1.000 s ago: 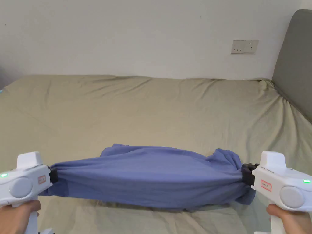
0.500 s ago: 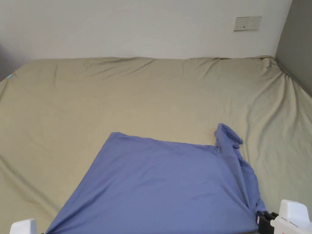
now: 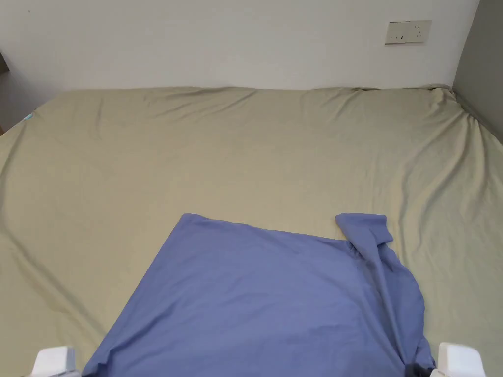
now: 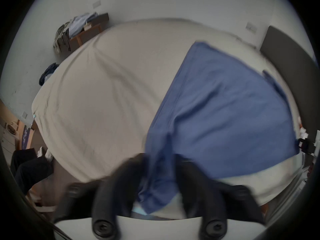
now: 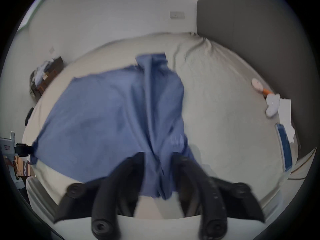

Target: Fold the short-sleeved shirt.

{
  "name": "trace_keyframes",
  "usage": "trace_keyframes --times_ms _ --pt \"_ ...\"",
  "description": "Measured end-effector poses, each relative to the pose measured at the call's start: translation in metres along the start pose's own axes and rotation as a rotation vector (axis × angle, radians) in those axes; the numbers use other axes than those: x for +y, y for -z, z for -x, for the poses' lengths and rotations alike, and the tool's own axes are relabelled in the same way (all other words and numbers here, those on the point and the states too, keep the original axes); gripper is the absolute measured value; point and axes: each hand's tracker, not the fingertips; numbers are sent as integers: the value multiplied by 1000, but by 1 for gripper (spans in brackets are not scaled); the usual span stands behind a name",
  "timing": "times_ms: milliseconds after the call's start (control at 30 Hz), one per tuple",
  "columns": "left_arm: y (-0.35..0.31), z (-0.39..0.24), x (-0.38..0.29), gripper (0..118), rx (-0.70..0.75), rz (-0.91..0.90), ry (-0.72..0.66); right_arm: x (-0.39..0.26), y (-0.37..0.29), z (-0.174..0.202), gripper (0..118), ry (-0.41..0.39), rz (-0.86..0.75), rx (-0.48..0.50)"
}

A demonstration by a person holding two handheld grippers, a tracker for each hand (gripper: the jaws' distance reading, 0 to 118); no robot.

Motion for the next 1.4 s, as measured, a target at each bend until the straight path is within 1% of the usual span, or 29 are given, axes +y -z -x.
trace_keyframes --times_ms 33,67,100,133,167,200,300,433,467,533,567,600,633,667,700,733,767,800,833,933,1067,1100,1167,1300,1400 --pt "-11 -5 8 70 -26 -60 -7 10 -10 -3 55 -2 -58 9" --pt "-22 -12 16 96 -50 -115 -3 21 -18 -7 76 -3 -109 8" --pt "-35 -21 26 117 -79 -180 4 33 -30 -3 101 -5 -168 -1" --pt "-49 -29 36 118 -106 -252 11 45 -43 0 113 -7 -235 -5" --pt "-63 -38 45 118 -127 -321 21 56 -55 4 116 -10 -302 -5" --pt "-76 -48 55 118 -145 -389 33 67 -65 -1 115 -19 -381 -2" --pt "-110 -76 79 118 -164 -566 65 94 -95 8 115 -51 -540 -18" --pt "-135 -107 95 118 -137 -767 103 114 -121 16 115 -71 -710 -59" --pt "-138 -114 98 117 -131 -801 112 117 -121 13 115 -73 -743 -75" --pt "-141 -126 103 113 -106 -846 107 122 -126 16 112 -84 -792 -113" --pt "-142 -130 105 106 -105 -859 102 123 -127 18 108 -91 -809 -130" --pt "-141 -135 106 86 -110 -872 93 125 -128 19 95 -94 -822 -139" --pt "-140 -138 106 62 -114 -887 89 126 -128 19 79 -94 -830 -147" --pt "-139 -141 108 27 -123 -895 88 127 -128 20 57 -95 -834 -149" --pt "-137 -144 109 7 -128 -900 84 129 -127 20 38 -95 -839 -158" --pt "-134 -147 112 0 -133 -895 83 132 -123 23 26 -100 -842 -169" --pt "-131 -146 114 0 -136 -887 81 135 -120 23 19 -105 -840 -190" --pt "-125 -146 119 0 -163 -878 80 137 -119 23 2 -123 -854 -190" --pt "-122 -146 122 0 -189 -866 72 139 -117 21 2 -109 -843 -188" --pt "-108 -149 136 0 -172 -836 73 147 -108 20 2 -113 -832 -194" --pt "-74 -155 175 0 -180 -690 113 160 -96 18 2 -117 -819 -200" --pt "-62 -154 184 0 -188 -670 92 163 -92 18 2 -118 -816 -203" --pt "-37 -153 206 0 -223 -593 124 170 -81 16 2 -120 -806 -207" --pt "31 -158 253 0 -214 -433 181 183 -58 14 2 -128 -771 -217" --pt "81 -160 282 0 -185 -334 187 192 -37 12 2 -139 -740 -229"
